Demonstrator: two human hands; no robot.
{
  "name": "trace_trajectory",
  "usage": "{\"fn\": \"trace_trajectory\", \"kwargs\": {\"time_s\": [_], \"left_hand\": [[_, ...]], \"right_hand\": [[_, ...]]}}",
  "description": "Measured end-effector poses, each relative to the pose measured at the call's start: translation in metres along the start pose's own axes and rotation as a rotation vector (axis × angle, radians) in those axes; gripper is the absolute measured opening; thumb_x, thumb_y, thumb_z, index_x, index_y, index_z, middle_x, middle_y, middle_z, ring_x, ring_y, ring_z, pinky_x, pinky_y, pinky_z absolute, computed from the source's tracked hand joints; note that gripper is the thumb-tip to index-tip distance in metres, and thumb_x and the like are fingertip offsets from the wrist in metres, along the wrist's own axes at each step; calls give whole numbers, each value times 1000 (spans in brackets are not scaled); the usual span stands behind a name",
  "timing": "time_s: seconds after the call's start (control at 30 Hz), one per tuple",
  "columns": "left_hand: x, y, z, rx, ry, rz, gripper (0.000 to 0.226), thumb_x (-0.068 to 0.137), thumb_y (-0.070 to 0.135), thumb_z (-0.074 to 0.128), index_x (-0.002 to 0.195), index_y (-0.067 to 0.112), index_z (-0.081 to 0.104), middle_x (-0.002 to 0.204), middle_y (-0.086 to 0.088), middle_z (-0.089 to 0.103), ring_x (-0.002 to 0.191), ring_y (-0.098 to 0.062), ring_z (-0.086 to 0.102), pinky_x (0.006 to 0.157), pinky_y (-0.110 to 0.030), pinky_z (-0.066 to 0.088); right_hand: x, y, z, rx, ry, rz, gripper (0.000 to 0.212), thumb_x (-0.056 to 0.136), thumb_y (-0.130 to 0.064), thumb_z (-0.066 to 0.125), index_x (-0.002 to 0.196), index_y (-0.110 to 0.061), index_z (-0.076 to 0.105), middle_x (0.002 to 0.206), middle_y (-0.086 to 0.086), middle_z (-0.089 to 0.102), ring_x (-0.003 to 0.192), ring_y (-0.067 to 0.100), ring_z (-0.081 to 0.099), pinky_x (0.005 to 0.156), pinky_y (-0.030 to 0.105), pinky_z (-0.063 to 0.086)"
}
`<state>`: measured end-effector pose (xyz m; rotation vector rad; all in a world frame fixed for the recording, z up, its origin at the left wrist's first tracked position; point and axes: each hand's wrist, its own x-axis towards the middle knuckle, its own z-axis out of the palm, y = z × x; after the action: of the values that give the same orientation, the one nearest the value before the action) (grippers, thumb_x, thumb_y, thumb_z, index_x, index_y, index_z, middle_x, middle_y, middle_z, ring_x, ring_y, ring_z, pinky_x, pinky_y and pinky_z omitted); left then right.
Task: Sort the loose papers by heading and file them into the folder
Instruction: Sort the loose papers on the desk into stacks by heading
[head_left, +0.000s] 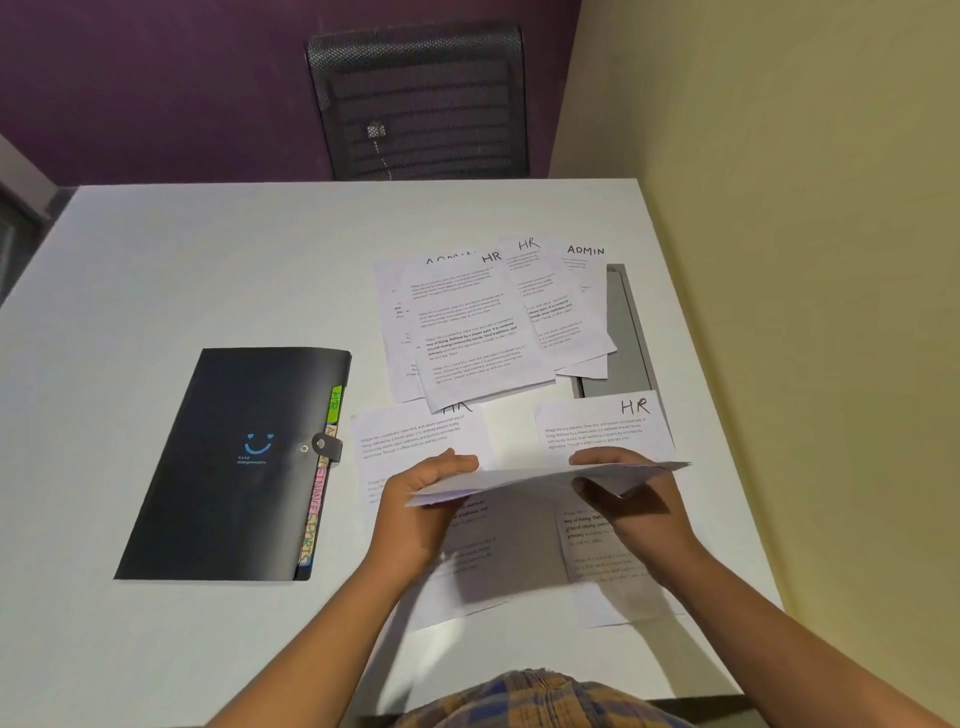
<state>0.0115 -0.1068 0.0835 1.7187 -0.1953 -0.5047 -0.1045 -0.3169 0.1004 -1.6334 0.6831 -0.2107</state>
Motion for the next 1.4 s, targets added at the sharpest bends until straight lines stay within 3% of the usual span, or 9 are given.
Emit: {"fn": "trace_trajectory", "kwargs": {"time_s": [0.17, 0.33, 0.43, 0.57, 0.67, 0.73, 0.77, 0.93, 1.4], "left_hand": [[-3, 14, 5, 0, -17, 110, 23, 85, -10, 64, 102, 3, 72, 79, 26, 73, 89, 14, 64, 75, -2, 45], [-2, 10, 4, 152, -29, 78, 16, 90, 6, 65, 81, 14, 76, 68, 22, 71, 67, 13, 62, 65, -5, 44], [1, -12, 3, 234, -10, -101, 58, 93, 21, 64, 44, 24, 34, 32, 5, 27, 33, -5, 23, 46, -25, 20], [-3, -14, 0, 243, 8, -181, 56, 95, 17, 62, 45, 11, 38, 28, 6, 32, 28, -4, 30, 42, -16, 23], [-3, -8, -3, 177, 29, -133, 38, 95, 13, 60, 64, -8, 54, 55, -3, 59, 66, -10, 63, 44, -8, 30], [-2, -11, -5, 139, 19, -120, 43, 93, 28, 63, 57, 6, 57, 40, -6, 49, 40, -18, 50, 45, -17, 28], [0, -15, -6, 139, 7, -123, 50, 91, 35, 64, 54, 3, 53, 35, 2, 39, 34, -9, 33, 45, -19, 28], [4, -14, -6, -20, 25, -214, 15, 92, 1, 61, 104, -5, 69, 83, 0, 76, 72, -6, 73, 58, -20, 57], [8, -22, -12, -392, 75, -370, 29, 85, -8, 66, 110, 6, 69, 109, -23, 72, 102, -44, 67, 91, -64, 49]], "right_hand": [[-6, -4, -1, -54, 131, 103, 27, 80, -15, 80, 89, -34, 63, 89, -4, 75, 88, 6, 68, 80, 25, 53], [-5, 5, -1, -67, 15, 99, 27, 84, -13, 75, 95, -34, 64, 93, -15, 72, 84, -8, 66, 66, 5, 47], [4, 21, 1, -191, -74, 108, 33, 88, -4, 69, 98, -35, 62, 103, -6, 70, 95, 4, 65, 79, 15, 51], [9, 39, -5, -258, -58, 106, 39, 83, 14, 64, 99, -21, 73, 105, 2, 73, 98, 20, 67, 85, 36, 56], [10, 36, -4, -260, -24, 103, 32, 88, 5, 65, 84, -26, 74, 83, -10, 75, 81, 8, 68, 71, 20, 49], [6, 30, -3, -236, -19, 105, 30, 92, -5, 64, 77, -31, 69, 70, -20, 72, 70, -3, 67, 65, 14, 47], [5, 29, -2, -221, -18, 113, 26, 93, -8, 64, 82, -31, 70, 74, -20, 74, 73, -3, 68, 67, 17, 51], [3, 31, -1, -138, -21, 162, 19, 93, -12, 65, 98, -28, 73, 95, -11, 78, 89, 8, 73, 78, 32, 61], [10, 33, 9, -4, -28, 284, 28, 90, 0, 65, 102, -24, 72, 100, -6, 78, 92, 12, 74, 77, 29, 60]]}}
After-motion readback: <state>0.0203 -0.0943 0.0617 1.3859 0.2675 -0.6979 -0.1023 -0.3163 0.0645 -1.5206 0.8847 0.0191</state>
